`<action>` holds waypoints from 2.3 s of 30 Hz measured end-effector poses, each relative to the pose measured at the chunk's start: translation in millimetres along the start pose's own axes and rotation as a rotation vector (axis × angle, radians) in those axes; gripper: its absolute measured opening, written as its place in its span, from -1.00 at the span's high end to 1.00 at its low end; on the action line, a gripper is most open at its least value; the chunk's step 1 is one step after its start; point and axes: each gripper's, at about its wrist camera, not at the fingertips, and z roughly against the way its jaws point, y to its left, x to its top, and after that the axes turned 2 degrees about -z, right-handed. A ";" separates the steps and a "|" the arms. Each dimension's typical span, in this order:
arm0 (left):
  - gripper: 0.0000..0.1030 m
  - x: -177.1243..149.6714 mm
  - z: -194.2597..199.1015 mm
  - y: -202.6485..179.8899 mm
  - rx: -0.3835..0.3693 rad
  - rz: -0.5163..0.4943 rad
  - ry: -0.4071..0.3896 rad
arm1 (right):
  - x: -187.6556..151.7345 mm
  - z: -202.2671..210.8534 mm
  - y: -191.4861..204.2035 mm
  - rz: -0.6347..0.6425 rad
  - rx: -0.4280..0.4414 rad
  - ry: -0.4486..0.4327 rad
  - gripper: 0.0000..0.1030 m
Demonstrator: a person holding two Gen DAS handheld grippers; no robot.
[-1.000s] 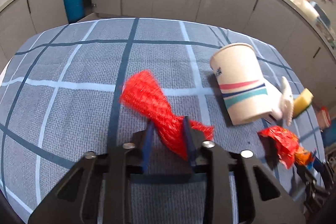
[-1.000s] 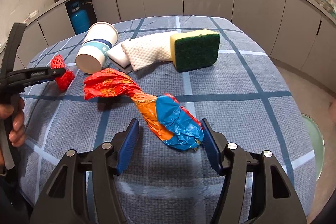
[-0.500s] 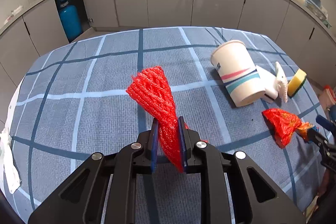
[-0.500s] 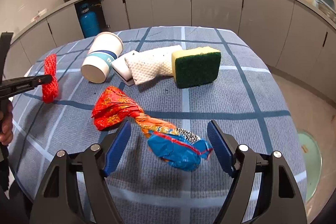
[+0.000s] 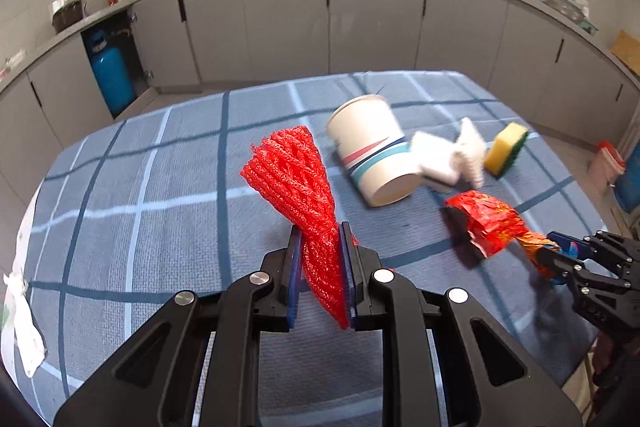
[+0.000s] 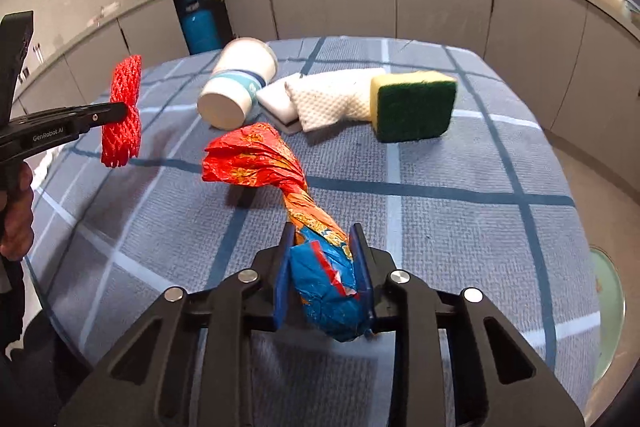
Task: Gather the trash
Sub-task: 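Carry the net and wrapper over the green basin and open both tools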
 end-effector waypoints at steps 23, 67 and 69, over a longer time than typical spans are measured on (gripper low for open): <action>0.64 50.1 -2.6 -188.1 -0.278 -0.259 -0.097 | -20.1 80.8 -130.3 -0.308 -0.202 -0.175 0.47; -0.32 29.8 -103.7 -444.0 -0.540 -0.479 0.038 | -130.2 94.0 -333.1 -0.701 -0.488 -0.119 -0.16; -0.33 29.5 -102.8 -441.8 -0.555 -0.478 0.034 | -130.4 95.8 -331.6 -0.704 -0.491 -0.125 -0.26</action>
